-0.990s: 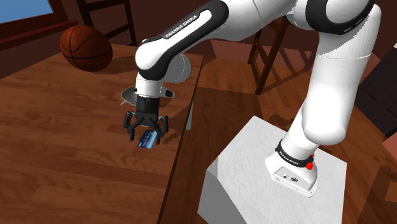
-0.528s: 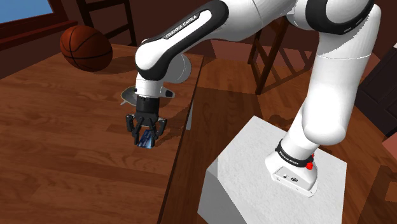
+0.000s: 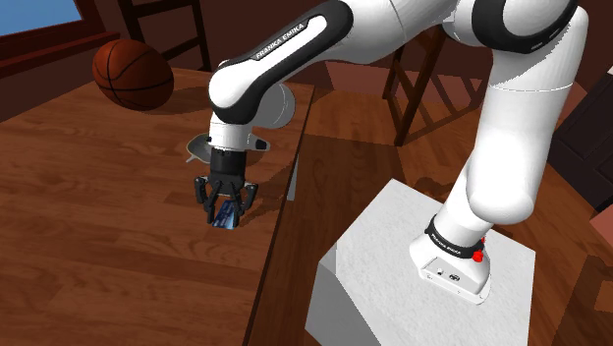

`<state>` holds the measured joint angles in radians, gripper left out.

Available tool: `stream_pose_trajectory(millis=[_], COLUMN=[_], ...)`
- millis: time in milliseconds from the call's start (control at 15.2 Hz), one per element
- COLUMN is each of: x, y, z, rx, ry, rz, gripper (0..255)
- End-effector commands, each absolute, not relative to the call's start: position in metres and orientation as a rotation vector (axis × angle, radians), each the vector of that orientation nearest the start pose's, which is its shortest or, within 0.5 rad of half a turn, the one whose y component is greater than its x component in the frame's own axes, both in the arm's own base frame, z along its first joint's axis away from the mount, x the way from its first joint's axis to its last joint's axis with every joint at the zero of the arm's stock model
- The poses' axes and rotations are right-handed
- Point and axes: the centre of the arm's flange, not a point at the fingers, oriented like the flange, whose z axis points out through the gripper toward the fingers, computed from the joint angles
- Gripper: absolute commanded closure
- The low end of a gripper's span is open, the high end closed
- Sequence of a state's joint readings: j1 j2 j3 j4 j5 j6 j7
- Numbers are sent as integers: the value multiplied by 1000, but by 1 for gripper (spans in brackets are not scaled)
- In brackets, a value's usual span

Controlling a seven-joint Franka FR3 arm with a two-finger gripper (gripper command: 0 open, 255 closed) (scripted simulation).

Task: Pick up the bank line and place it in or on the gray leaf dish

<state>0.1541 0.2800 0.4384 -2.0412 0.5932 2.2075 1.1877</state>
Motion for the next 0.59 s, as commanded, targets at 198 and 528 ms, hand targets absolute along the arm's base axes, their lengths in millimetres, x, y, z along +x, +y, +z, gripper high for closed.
stream_pose_trajectory(millis=[198,528], x=[477,477], y=[336,336], z=[338,365], rx=[-2436,-2436], ry=[1317,1317], rz=[729,729], gripper=[255,255])
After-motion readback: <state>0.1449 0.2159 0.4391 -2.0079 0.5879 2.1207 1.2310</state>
